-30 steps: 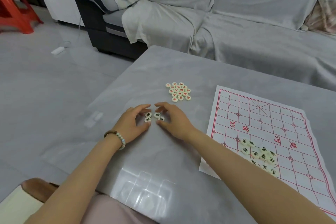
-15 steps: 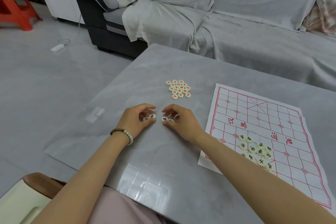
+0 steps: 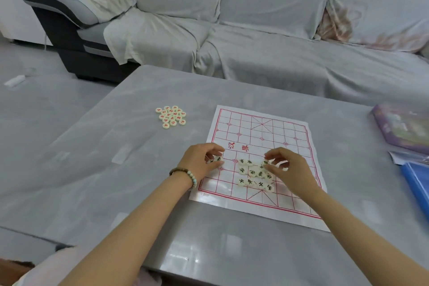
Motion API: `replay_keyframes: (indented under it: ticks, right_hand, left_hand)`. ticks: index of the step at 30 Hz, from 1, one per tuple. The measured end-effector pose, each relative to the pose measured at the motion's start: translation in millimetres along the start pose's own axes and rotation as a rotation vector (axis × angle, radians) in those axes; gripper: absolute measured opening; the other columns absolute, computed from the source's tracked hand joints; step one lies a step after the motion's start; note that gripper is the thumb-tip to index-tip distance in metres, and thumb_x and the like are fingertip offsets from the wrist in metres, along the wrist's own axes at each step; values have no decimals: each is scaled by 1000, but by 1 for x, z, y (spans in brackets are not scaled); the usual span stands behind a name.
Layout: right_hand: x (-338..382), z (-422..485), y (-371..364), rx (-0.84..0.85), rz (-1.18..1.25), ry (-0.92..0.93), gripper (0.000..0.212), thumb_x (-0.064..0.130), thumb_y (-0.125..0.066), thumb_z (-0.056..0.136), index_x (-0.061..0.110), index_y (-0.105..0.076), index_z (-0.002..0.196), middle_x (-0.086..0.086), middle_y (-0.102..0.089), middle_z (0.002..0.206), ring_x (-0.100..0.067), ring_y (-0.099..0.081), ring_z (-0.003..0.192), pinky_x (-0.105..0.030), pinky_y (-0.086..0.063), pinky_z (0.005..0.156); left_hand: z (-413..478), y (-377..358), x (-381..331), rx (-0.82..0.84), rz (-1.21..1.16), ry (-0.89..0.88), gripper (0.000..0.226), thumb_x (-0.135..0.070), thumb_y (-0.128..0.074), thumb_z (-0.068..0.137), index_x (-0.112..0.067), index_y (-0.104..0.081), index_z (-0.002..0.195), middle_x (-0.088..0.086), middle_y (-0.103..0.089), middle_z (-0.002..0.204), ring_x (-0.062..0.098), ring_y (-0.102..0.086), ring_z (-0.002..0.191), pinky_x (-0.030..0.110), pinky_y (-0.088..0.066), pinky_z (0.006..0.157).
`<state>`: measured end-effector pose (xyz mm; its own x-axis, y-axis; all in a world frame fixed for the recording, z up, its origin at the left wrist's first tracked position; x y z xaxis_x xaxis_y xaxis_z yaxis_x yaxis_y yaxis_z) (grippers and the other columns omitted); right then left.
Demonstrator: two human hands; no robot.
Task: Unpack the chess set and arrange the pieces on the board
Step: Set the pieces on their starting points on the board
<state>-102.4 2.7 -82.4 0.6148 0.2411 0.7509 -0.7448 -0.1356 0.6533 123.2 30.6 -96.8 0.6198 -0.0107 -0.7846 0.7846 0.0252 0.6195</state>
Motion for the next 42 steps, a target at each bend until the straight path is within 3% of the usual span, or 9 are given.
replay_keyframes:
  ticks: [10, 15, 19, 22, 28, 32, 36, 38, 42]
  right_hand:
    - [-43, -18, 16, 69, -64, -80, 23, 17, -72, 79, 27, -62, 97, 15, -63, 94, -4, -57, 84, -9, -41, 69]
    - [-20, 6, 19, 6, -47, 6, 17, 21, -68, 83, 28, -61, 96, 16, -63, 96, -3, -58, 84, -13, -44, 69]
    - [19, 42, -19, 88, 6, 94, 18, 22, -67, 83, 29, -60, 99, 13, -63, 102, -5, -59, 90, -18, -49, 76]
    - [48, 71, -66, 183, 17, 151, 25, 27, -65, 85, 30, -57, 109, 11, -57, 118, -5, -54, 101, -21, -46, 88]
    - [89, 129, -153, 291, -1, 134, 41, 30, -43, 98, 20, -39, 138, 4, -40, 143, -13, -39, 129, -17, -26, 98]
    - [93, 167, -172, 256, -25, 125, 40, 27, -36, 100, 18, -39, 139, 2, -38, 146, -15, -35, 133, -17, -22, 102]
    - [89, 192, -163, 174, -353, 257, 44, 29, -30, 101, 15, -35, 142, -3, -29, 152, -17, -21, 142, -27, -9, 113]
    - [75, 196, -148, 147, -415, 221, 47, 33, -27, 101, 17, -29, 145, -2, -21, 155, -17, -14, 144, -32, -6, 115]
    - [36, 174, -134, 260, -516, 147, 53, 43, -20, 99, 26, -13, 149, 5, -3, 158, -13, 4, 145, -35, 3, 117]
  left_hand:
    - [-2, -28, -7, 49, 23, 15, 37, -23, -70, 79, -25, -61, 115, -9, -64, 107, 4, -55, 90, 16, -47, 84]
    - [5, 3, 5, -50, 51, 42, 37, -33, -64, 83, -25, -58, 118, -4, -59, 117, 14, -53, 107, 25, -44, 92]
    - [16, 46, 45, -162, 157, 114, 57, -40, -64, 81, -25, -43, 133, 1, -45, 136, 20, -41, 124, 34, -36, 102]
    - [24, 77, 82, -221, 224, 188, 78, -44, -63, 81, -14, -26, 143, 5, -26, 150, 23, -24, 137, 36, -23, 112]
    - [62, 110, 121, -249, 273, 213, 75, -50, -43, 90, -14, -11, 147, 4, -4, 156, 20, -4, 143, 34, -8, 116]
    - [103, 109, 125, -159, 369, 186, 72, -56, -37, 89, -23, -9, 147, 3, -2, 156, 23, -1, 143, 37, -5, 116]
    - [131, 101, 124, -105, 516, 141, 65, -59, -32, 89, -30, -16, 146, -2, -7, 156, 22, -2, 143, 41, -4, 116]
    - [134, 96, 123, -117, 544, 119, 61, -59, -33, 89, -33, -22, 144, -5, -13, 154, 21, -5, 142, 43, -5, 115]
    - [134, 88, 120, -119, 611, 28, 76, -73, -18, 77, -31, -30, 140, -6, -25, 150, 19, -14, 140, 40, -10, 114]
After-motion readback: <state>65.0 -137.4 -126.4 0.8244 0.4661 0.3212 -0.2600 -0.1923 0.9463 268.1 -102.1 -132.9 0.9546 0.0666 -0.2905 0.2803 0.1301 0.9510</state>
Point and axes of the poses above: each hand's wrist, its own z-axis towards the middle knuckle, its own y-axis out of the back of the hand, x = y × z, the point moved 7 cm from there along z, towards the middle knuckle
